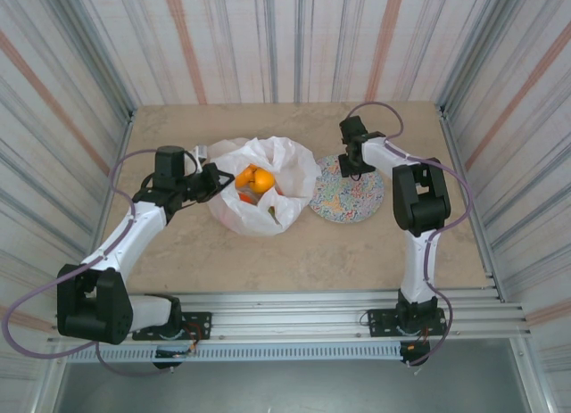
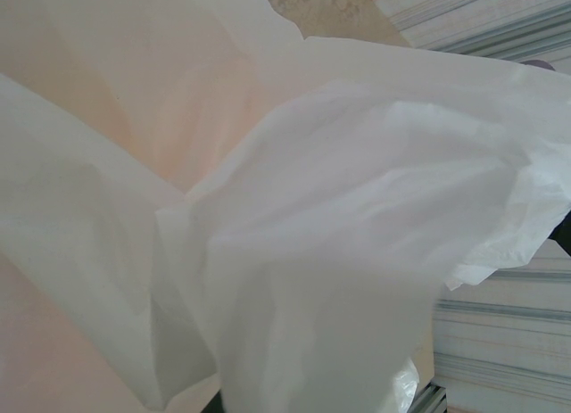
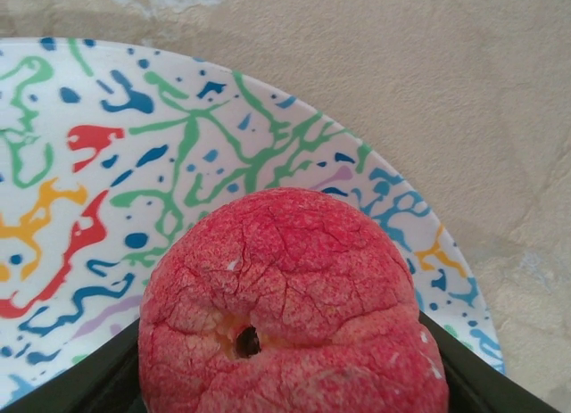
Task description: Place the fruits into the plastic bag
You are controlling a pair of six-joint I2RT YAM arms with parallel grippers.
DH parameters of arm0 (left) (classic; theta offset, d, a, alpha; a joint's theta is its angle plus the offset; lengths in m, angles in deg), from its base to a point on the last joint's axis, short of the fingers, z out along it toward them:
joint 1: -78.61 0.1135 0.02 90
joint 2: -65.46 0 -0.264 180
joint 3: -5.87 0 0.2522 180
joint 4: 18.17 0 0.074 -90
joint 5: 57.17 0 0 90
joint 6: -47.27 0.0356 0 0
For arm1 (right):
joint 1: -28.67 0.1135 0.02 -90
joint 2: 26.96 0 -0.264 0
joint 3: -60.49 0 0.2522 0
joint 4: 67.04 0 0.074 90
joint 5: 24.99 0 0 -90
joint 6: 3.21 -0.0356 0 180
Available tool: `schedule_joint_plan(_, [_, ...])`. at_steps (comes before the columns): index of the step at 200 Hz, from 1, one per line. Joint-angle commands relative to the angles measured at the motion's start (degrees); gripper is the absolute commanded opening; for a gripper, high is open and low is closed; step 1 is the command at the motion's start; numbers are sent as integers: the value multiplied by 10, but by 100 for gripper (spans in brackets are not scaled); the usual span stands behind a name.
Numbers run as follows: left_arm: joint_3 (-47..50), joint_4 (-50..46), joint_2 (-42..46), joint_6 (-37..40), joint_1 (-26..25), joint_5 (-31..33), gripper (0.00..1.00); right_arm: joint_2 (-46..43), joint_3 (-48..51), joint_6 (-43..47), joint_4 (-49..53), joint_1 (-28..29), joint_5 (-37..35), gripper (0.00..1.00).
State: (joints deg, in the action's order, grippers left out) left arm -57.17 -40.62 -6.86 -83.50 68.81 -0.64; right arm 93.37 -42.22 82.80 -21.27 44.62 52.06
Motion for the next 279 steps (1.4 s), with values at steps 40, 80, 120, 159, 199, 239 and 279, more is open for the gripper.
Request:
schedule_joint_plan(40, [-8, 1, 10, 1, 4, -16, 0, -220, 121, -57, -20, 19, 157, 58])
schedule_joint_plan(80, [-5, 2, 12, 0, 4, -16, 0, -356, 221, -90, -88, 62, 274, 58])
schedule_joint_plan(120, [0, 5, 17, -5, 1, -13, 0, -335, 209, -115, -141, 131, 322, 57])
schedule_joint_plan(159, [0, 4, 15, -3, -1, -10, 0, -251, 167, -128, -163, 156, 342, 55])
schedule_joint_plan(199, [0, 12, 7, -5, -7, -12, 0, -198, 152, -153, -200, 185, 371, 55])
schedule_joint_plan(239, [-4, 17, 2, -7, -12, -19, 0, -126, 94, -186, -238, 220, 383, 54])
schedule_joint_plan(279, [-3, 17, 3, -8, -13, -21, 0, -90, 79, -257, -330, 239, 388, 55])
